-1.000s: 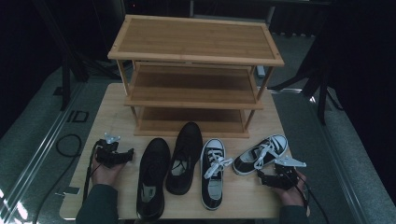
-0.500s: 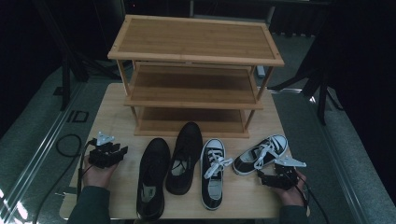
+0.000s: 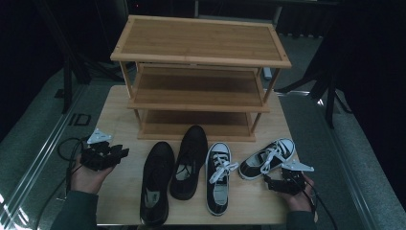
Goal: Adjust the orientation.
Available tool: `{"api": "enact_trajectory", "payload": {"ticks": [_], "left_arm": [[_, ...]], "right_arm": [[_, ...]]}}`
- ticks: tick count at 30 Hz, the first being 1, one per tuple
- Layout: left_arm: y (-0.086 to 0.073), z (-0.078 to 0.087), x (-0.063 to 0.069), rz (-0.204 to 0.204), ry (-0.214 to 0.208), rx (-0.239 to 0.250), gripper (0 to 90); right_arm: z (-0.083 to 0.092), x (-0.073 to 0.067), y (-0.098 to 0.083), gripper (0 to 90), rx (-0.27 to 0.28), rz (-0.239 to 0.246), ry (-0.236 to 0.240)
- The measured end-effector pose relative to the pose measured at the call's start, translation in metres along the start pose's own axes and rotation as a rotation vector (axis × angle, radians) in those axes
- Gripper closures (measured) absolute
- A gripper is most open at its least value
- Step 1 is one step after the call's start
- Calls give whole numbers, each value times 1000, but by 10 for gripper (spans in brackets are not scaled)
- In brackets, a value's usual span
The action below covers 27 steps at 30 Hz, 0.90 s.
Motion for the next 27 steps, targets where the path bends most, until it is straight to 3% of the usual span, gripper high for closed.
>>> {"api": "enact_trajectory", "payload": {"ticks": [12,27], "left_arm": [[21,16,32,-147,-43,-32,629],[22,19,70,-218,-113,-97,576]], "right_arm": [[0,0,0,134,0,0,0],[0,0,0,134,0,0,0]]}}
Point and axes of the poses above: each handheld gripper's, and its own axes: z roughly backward along the jaws, y roughly out of its top, x roughly to its right, the point moved 7 cm from there along -z, roughly forward along the jaws, and after that the axes turned 1 degree about y, right-handed, at the moved point
